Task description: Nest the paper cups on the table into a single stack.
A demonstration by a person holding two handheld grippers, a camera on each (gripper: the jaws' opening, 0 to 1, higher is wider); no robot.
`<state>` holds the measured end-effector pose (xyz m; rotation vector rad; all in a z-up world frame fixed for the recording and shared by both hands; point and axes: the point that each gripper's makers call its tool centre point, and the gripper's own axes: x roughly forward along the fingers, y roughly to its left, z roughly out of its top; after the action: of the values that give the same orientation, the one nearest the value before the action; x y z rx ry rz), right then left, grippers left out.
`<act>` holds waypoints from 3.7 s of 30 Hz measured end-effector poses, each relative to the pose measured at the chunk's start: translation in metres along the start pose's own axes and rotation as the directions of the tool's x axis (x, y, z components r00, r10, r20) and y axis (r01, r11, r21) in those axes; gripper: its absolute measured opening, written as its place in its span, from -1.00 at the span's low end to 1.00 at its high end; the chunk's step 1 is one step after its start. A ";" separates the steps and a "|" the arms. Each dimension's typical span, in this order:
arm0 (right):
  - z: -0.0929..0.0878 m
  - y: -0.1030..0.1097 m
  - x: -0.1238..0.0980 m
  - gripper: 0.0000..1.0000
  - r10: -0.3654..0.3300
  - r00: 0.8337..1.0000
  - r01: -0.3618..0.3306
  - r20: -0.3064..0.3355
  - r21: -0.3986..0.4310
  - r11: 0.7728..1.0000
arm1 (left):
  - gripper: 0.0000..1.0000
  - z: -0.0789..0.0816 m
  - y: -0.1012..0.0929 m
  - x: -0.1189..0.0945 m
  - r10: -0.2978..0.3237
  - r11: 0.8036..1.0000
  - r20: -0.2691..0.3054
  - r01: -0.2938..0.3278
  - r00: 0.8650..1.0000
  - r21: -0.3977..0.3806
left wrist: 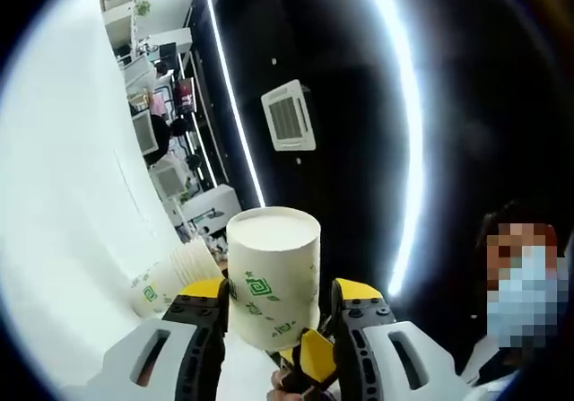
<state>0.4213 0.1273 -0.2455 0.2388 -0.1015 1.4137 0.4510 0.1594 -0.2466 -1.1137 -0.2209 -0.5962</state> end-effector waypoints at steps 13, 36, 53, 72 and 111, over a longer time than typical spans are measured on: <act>0.014 -0.009 -0.017 -0.95 -0.057 0.996 0.040 -0.072 -0.210 0.977 | 0.06 0.002 -0.006 -0.019 0.070 0.917 -0.111 -0.020 0.991 0.398; 0.000 0.010 -0.026 -0.95 -0.107 0.906 -0.220 -0.411 -0.669 0.710 | 0.19 0.011 -0.012 -0.029 0.293 0.315 -0.271 0.175 0.917 0.933; -0.021 0.019 -0.032 -0.95 -0.178 0.769 -0.494 -0.615 -0.747 0.445 | 0.21 -0.020 -0.020 -0.024 0.381 0.044 -0.400 0.416 0.834 0.908; -0.038 0.014 -0.040 -0.95 -0.290 0.644 -0.675 -0.708 -0.704 0.221 | 0.11 -0.051 -0.017 -0.012 0.413 -0.010 -0.471 0.521 0.779 0.853; -0.030 0.004 -0.044 -0.73 -0.307 0.659 -0.655 -0.686 -0.725 0.214 | -0.07 -0.054 -0.002 -0.004 0.389 0.078 -0.471 0.482 0.791 0.873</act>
<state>0.4080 0.0925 -0.2835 -1.5611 -0.3558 1.3194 0.4399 0.1121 -0.2712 0.6059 -0.0359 -0.6375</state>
